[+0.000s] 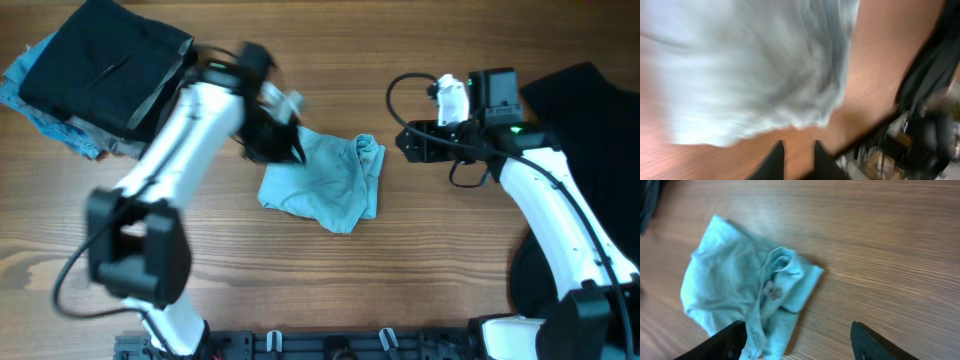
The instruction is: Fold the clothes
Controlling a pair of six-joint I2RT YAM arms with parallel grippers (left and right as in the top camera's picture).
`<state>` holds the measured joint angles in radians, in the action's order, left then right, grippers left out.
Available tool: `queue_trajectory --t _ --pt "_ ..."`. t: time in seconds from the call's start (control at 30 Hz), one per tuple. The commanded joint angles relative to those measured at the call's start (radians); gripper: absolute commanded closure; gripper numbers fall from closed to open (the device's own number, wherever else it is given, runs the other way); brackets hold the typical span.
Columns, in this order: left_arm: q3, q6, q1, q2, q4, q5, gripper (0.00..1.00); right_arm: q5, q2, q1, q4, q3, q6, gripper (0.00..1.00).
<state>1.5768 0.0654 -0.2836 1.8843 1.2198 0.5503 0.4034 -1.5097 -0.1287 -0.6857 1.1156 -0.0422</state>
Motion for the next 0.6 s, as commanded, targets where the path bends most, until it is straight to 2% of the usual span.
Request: queue_trajectory --t 0.0,0.1,0.13,0.17,0.2,0.23,0.3,0.43,0.5,0.57 --pt "0.017 -0.017 0.135 -0.050 -0.013 -0.017 0.74 0.081 -0.129 -0.111 0.003 -0.018 0.138 0.23" --pt "0.011 -0.030 0.184 -0.050 -0.013 -0.018 0.73 0.085 -0.242 -0.205 0.008 -0.018 0.146 0.23" --pt "0.011 -0.040 0.184 -0.050 -0.013 -0.027 0.71 0.085 -0.277 -0.235 0.020 -0.018 0.141 0.26" --pt "0.011 -0.040 0.181 -0.050 -0.012 -0.044 0.70 0.076 -0.298 -0.253 0.031 -0.018 0.122 0.56" --pt "0.011 -0.040 0.174 -0.050 -0.012 -0.084 0.69 -0.021 -0.305 -0.257 0.030 -0.018 0.036 0.84" --pt "0.011 -0.040 0.171 -0.050 -0.012 -0.112 0.69 -0.102 -0.303 -0.253 0.024 -0.018 -0.021 0.94" --pt "0.004 -0.040 0.166 -0.050 -0.016 -0.150 0.67 -0.235 -0.279 -0.219 0.008 -0.016 -0.081 0.96" --pt "-0.030 -0.039 0.161 -0.050 -0.039 -0.151 0.64 -0.239 -0.211 -0.151 0.013 -0.016 -0.047 0.96" --pt "-0.076 -0.033 0.161 -0.050 -0.091 -0.146 0.61 -0.240 -0.183 -0.135 0.025 -0.016 -0.026 0.86" --pt "-0.149 -0.032 0.159 -0.050 -0.141 -0.067 0.56 -0.249 -0.179 -0.132 0.019 -0.016 -0.025 0.74"
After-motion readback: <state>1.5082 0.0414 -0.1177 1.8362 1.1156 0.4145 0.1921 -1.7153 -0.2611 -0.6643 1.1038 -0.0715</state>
